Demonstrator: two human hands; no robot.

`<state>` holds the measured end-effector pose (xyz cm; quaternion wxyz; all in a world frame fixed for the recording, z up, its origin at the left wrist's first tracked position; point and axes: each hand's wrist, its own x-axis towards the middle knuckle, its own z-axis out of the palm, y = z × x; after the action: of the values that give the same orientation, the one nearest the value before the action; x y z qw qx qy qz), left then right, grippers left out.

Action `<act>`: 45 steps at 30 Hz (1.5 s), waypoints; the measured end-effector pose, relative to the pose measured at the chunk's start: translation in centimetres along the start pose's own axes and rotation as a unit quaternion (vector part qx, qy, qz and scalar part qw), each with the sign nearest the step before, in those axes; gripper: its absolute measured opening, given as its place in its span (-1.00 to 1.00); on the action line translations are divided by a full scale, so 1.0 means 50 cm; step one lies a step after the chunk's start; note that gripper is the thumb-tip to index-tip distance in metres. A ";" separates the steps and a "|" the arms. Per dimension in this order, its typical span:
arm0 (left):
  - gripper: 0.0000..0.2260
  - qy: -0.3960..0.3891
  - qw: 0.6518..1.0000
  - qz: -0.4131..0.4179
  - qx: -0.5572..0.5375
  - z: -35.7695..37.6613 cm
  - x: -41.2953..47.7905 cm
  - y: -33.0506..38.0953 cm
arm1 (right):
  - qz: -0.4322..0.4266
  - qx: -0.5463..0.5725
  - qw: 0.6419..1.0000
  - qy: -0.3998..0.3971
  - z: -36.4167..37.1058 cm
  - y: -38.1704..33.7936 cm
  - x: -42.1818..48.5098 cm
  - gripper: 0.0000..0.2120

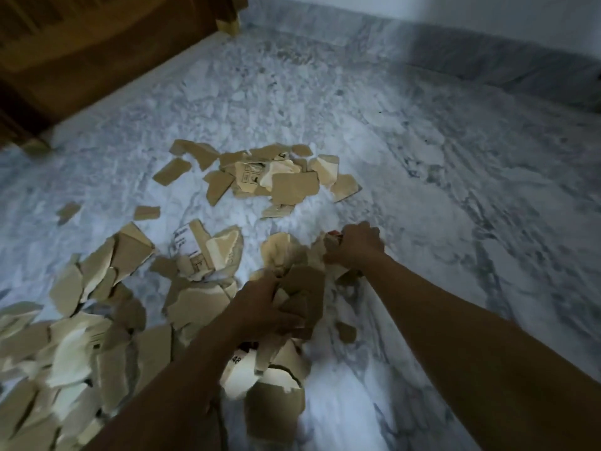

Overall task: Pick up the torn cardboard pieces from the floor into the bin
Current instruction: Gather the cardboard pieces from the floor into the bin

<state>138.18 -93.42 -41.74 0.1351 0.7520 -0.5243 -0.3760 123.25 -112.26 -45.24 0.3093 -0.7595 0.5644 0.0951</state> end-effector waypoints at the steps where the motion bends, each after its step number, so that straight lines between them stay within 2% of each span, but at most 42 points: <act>1: -0.28 0.009 1.000 -0.008 -0.020 -0.012 -0.007 -0.018 | 0.008 -0.001 1.000 0.005 0.018 -0.009 0.005 -0.20; 4: -0.47 0.031 0.996 -0.041 -0.066 -0.026 -0.025 -0.063 | 0.010 0.066 0.997 0.031 0.059 -0.009 0.014 -0.39; 7: -0.68 0.056 0.990 -0.081 -0.105 -0.037 -0.026 -0.077 | 0.002 0.119 0.993 0.007 0.063 0.008 0.013 -0.35; 10: -0.69 0.063 0.988 -0.102 -0.102 -0.068 0.007 -0.061 | -0.007 0.092 0.996 0.009 0.033 0.025 0.005 -0.34; 14: -0.73 0.069 0.991 -0.104 -0.050 -0.117 0.118 -0.027 | -0.049 0.010 0.995 0.086 -0.038 0.067 -0.027 -0.44; 18: -0.67 0.051 0.997 -0.054 0.016 -0.091 0.216 -0.017 | -0.082 -0.137 0.979 0.126 -0.004 0.143 -0.060 -0.49; 20: -0.62 0.050 0.997 -0.048 0.038 -0.067 0.239 -0.026 | -0.065 -0.113 0.980 0.153 0.033 0.171 -0.069 -0.44; 22: -0.48 0.061 0.995 -0.060 0.055 -0.052 0.249 -0.038 | -0.040 -0.066 0.984 0.160 0.050 0.182 -0.063 -0.36; 25: -0.27 0.072 0.993 -0.077 0.046 -0.041 0.241 -0.050 | -0.028 -0.010 0.983 0.181 0.057 0.183 -0.051 -0.70; 26: -0.27 0.088 0.993 -0.077 0.027 -0.041 0.235 -0.050 | -0.027 -0.004 0.981 0.193 0.059 0.181 -0.050 -0.73; 30: -0.31 0.177 0.978 -0.096 -0.052 -0.052 0.206 -0.037 | -0.025 -0.024 0.980 0.194 0.062 0.173 -0.054 -0.64; 33: -0.48 0.203 0.974 -0.093 -0.047 -0.088 0.187 -0.024 | -0.009 0.022 0.985 0.168 0.042 0.174 -0.062 -0.66; 36: -0.54 0.213 0.969 -0.071 -0.104 -0.133 0.165 -0.011 | -0.004 0.106 0.991 0.078 -0.002 0.176 -0.082 -0.66; 39: -0.50 0.217 0.963 -0.058 -0.148 -0.165 0.136 0.012 | -0.064 0.028 0.996 -0.057 -0.026 0.150 -0.132 -0.52; 41: -0.46 0.214 0.960 -0.064 -0.167 -0.174 0.119 0.024 | -0.091 -0.040 0.989 -0.113 -0.007 0.124 -0.159 -0.40; 43: -0.38 0.213 0.956 -0.069 -0.188 -0.175 0.101 0.032 | -0.119 -0.066 0.981 -0.138 0.043 0.108 -0.182 -0.31; 45: -0.33 0.214 0.951 -0.069 -0.212 -0.174 0.083 0.033 | -0.145 -0.089 0.978 -0.117 0.100 0.101 -0.199 -0.36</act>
<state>143.88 -99.46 -36.57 0.3743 0.8029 -0.3383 -0.3175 116.20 -102.28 -46.12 0.3147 -0.8415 0.3972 0.1874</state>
